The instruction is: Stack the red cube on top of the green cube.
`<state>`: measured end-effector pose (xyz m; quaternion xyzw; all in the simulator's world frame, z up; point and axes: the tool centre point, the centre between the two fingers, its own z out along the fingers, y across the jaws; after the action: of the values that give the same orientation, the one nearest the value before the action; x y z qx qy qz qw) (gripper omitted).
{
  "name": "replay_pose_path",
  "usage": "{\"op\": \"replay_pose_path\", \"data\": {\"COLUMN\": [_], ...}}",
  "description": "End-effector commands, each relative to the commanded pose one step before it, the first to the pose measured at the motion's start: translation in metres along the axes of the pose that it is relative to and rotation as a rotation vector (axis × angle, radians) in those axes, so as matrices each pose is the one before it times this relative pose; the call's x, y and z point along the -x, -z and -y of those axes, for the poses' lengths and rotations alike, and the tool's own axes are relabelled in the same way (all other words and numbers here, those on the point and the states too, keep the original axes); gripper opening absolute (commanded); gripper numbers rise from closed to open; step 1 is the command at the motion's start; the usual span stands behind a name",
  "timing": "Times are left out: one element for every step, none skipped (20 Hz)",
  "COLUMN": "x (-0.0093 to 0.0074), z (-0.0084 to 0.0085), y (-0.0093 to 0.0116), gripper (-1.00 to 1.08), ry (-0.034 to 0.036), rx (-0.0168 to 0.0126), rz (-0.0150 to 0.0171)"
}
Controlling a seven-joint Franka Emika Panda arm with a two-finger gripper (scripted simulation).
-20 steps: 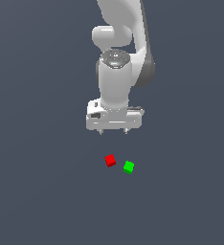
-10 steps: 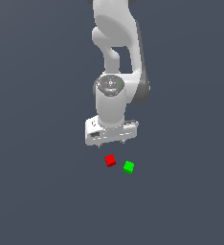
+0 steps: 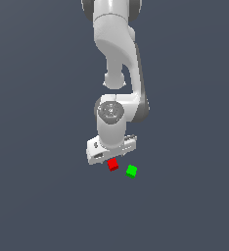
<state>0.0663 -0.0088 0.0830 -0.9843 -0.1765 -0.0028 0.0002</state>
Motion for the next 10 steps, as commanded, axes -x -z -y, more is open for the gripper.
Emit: {"op": "replay_pose_path", "data": {"x": [-0.00371, -0.00093, -0.00076, -0.00062, -0.00047, -0.00026, 0.00002, 0.00073, 0.00001, 0.00002], "z": [-0.0016, -0.0004, -0.00034, -0.00021, -0.00012, -0.00011, -0.00027, 0.00053, -0.00002, -0.00005], "y": [-0.00724, -0.002, -0.00156, -0.00114, -0.00074, -0.00037, -0.00007, 0.00036, -0.00039, -0.00115], "gripper": [1.0, 1.0, 1.0, 1.0, 1.0, 1.0, 1.0, 1.0, 1.0, 1.0], "ry": [0.02354, 0.00598, 0.00472, 0.0036, 0.00245, 0.00127, 0.0, -0.00287, 0.0, 0.0], "rx": [-0.00062, -0.00018, -0.0001, -0.00004, 0.00002, 0.00004, 0.0, -0.00034, 0.0, 0.0], "rz": [0.00236, 0.00096, 0.00077, 0.0006, 0.00042, 0.00023, 0.0, 0.00046, 0.0, 0.0]}}
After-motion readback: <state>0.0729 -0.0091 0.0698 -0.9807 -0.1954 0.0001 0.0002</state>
